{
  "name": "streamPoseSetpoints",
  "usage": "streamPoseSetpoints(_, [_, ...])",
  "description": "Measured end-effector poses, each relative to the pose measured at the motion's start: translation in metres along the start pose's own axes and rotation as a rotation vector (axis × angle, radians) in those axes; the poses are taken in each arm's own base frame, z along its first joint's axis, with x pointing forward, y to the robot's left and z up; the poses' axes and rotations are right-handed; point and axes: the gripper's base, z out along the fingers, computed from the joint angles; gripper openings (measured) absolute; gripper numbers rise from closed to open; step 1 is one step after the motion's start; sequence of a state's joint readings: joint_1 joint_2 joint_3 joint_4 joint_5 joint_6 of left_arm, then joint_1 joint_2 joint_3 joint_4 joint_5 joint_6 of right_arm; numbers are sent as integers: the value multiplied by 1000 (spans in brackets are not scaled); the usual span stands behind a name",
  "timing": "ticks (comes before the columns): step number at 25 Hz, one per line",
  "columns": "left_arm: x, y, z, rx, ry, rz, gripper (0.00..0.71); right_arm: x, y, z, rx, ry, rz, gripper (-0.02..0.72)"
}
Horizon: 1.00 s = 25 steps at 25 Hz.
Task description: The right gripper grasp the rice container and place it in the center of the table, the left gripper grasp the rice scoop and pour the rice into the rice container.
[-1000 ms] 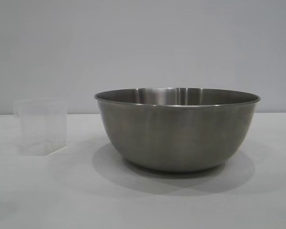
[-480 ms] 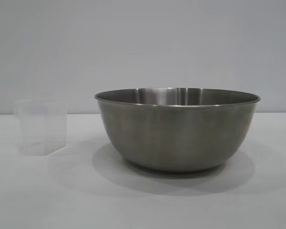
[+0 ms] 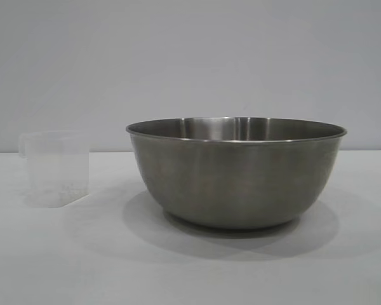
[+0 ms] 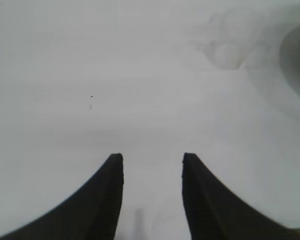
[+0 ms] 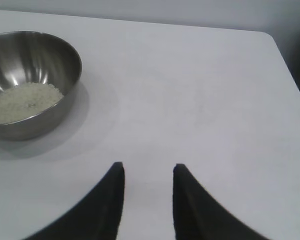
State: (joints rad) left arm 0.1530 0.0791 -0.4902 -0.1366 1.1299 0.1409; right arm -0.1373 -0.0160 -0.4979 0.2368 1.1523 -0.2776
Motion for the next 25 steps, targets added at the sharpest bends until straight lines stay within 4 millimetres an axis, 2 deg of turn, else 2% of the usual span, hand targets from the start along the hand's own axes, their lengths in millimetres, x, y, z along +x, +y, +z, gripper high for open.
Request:
streamPoseSetpoints(5, [4,-1,-7,14,-57,20,221,0,0,0,0,0,0,243])
streamPoseSetpoints(25, [8,-2,-11,11,-101,24,221,0,0,0,0,0,0,243])
